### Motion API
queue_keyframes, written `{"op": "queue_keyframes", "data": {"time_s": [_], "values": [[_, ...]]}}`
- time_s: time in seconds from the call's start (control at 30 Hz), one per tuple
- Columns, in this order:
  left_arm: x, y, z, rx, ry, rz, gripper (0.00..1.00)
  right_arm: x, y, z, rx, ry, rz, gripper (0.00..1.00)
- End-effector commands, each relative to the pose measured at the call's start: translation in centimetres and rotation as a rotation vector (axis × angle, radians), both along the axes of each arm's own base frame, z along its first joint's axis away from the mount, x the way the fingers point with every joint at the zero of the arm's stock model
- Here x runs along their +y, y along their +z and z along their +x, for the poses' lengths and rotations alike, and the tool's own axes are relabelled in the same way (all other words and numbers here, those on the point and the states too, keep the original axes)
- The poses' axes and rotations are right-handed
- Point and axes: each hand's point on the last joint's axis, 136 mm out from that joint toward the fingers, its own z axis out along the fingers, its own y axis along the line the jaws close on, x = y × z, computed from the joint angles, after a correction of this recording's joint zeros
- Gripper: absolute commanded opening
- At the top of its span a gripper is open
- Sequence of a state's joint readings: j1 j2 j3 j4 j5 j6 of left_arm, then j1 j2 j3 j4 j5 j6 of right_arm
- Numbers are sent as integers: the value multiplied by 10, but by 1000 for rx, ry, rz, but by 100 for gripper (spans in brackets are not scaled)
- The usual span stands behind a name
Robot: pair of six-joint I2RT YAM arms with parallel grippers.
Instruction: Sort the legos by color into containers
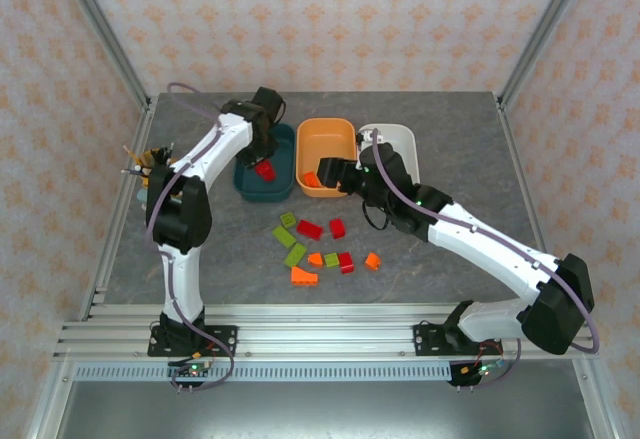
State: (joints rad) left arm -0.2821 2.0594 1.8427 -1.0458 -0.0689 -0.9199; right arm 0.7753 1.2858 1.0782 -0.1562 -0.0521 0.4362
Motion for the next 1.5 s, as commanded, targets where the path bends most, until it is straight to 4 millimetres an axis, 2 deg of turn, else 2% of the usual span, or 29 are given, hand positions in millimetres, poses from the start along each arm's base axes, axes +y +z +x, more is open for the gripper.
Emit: {"op": "queue_keyframes", "data": {"time_s": [0.0, 0.27, 0.4, 0.57, 0.67, 0.77, 0.87, 0.93, 1.03, 1.13, 1.23, 1.27, 1.37, 1.47], "values": [[14, -1, -11, 82, -80, 111, 20, -2, 5, 0, 2, -12, 36, 77], [18, -29, -10, 170, -167, 182, 21, -6, -6, -2, 29, -27, 27, 78], [18, -35, -7, 191, -202, 204, 32, -5, -9, -2, 41, -25, 26, 78], [17, -32, -5, 189, -219, 206, 45, -6, -14, -4, 59, -20, 5, 78], [13, -21, -2, 164, -230, 203, 51, -11, -16, -8, 65, -20, -25, 78], [8, -3, 2, 113, -234, 190, 55, -20, -19, -13, 69, -27, -62, 78], [0, 25, 3, 54, -236, 172, 58, -35, -24, -21, 91, -50, -123, 77], [-10, 47, -3, -2, -249, 150, 63, -53, -36, -29, 146, -86, -200, 77], [-39, 68, -22, -80, -325, 67, 68, -84, -69, -50, 312, -161, -327, 76], [-75, 88, -55, -183, -446, -49, 74, -103, -109, -79, 541, -205, -409, 74], [-110, 91, -99, -259, -574, -160, 80, -96, -148, -106, 755, -191, -390, 74], [-117, 91, -112, -281, -608, -186, 80, -95, -156, -110, 790, -192, -391, 73], [-134, 91, -154, -341, -693, -273, 83, -99, -172, -111, 860, -236, -400, 73], [-141, 86, -188, -374, -733, -359, 85, -95, -192, -114, 956, -275, -325, 72]]}}
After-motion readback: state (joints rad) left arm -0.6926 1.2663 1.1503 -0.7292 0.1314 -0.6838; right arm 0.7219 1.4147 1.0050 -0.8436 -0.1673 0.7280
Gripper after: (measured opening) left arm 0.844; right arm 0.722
